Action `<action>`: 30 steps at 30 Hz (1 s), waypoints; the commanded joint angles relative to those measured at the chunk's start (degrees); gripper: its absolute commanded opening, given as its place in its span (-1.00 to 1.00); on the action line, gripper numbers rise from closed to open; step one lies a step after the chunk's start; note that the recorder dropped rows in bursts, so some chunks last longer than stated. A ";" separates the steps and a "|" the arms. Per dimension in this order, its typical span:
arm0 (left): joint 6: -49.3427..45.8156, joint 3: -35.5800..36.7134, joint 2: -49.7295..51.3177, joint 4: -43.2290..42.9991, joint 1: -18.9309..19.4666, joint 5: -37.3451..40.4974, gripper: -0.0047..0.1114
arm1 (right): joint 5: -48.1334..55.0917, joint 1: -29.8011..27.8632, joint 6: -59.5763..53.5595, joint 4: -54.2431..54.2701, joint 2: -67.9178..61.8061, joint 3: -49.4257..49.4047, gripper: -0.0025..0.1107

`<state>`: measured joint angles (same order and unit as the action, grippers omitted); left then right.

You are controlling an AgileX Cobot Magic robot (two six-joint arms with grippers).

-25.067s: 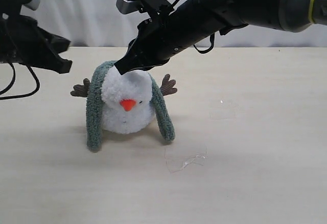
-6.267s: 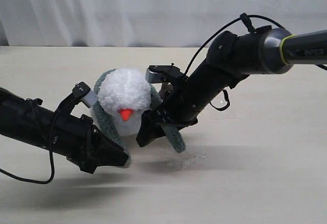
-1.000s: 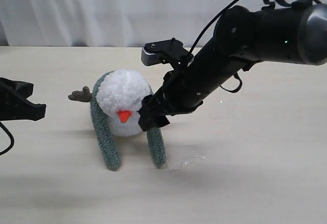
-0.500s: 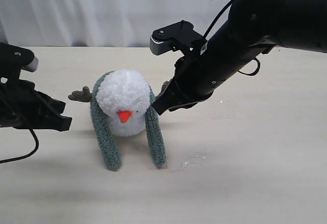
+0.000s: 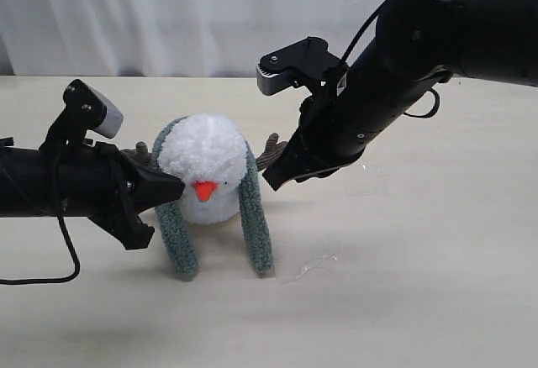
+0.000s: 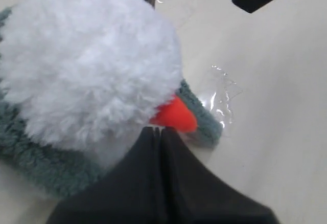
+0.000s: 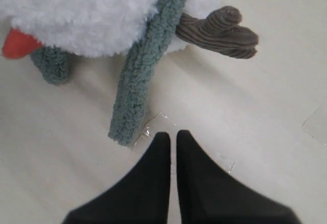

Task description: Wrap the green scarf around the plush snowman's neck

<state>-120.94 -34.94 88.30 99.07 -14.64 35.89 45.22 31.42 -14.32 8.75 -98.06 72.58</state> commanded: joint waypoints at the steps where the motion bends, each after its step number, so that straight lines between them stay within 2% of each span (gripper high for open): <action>1: -1.84 -1.01 0.16 0.88 0.01 -5.43 -0.92 | 0.06 -0.17 0.03 -0.04 0.53 -0.27 -0.88; 8: 0.58 -1.16 -1.69 0.88 0.01 -11.69 -0.92 | -1.00 0.57 -0.86 0.84 1.55 -0.27 -0.88; 12: 5.56 -0.91 -7.79 0.88 0.01 -20.53 -0.92 | -3.47 2.82 -1.47 0.84 4.51 -0.36 -0.88; 14: 7.13 0.19 -11.84 0.88 0.01 -23.29 -0.92 | -6.08 4.00 -1.47 0.84 6.15 -1.35 -0.88; 22: 9.59 5.61 -29.73 0.88 0.01 -23.26 -0.92 | -18.39 6.11 -1.27 1.05 13.99 -8.81 -0.88; 30: 15.80 10.19 -50.94 0.88 0.01 -31.82 -0.92 | -27.25 6.11 -1.06 2.84 22.89 -14.51 -0.88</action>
<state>-108.25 -26.11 43.82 99.41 -14.64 6.25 21.49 37.48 -15.32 10.66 -78.10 59.81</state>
